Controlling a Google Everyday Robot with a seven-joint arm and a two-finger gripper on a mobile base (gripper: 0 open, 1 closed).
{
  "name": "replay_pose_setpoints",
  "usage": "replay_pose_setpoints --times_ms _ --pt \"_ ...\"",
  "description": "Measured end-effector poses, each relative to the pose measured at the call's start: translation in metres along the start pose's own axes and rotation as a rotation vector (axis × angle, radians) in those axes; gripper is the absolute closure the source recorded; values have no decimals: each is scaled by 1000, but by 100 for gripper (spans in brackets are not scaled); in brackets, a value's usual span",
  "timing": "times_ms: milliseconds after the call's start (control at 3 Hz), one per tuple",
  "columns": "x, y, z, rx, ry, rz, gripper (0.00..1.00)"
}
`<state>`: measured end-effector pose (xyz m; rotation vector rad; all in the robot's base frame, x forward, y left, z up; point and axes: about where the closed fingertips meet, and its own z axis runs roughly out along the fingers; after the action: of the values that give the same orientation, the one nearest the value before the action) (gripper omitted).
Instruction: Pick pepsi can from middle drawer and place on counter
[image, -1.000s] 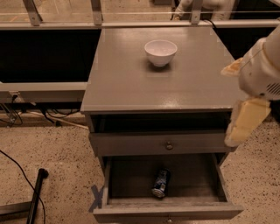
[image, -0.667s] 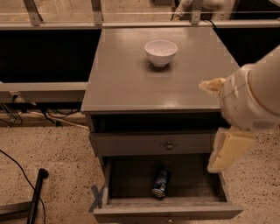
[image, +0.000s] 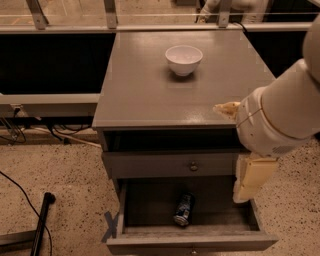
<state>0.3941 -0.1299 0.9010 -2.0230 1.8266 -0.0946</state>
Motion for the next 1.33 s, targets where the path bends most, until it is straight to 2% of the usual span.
replay_pose_setpoints --times_ms 333,667,1000,1333 --pt "28 -2 11 -59 92 -133 0" --pt "61 29 10 -44 235 -369 0" --pt "62 36 23 -73 221 -401 0" --pt "57 32 33 -102 167 -430 0"
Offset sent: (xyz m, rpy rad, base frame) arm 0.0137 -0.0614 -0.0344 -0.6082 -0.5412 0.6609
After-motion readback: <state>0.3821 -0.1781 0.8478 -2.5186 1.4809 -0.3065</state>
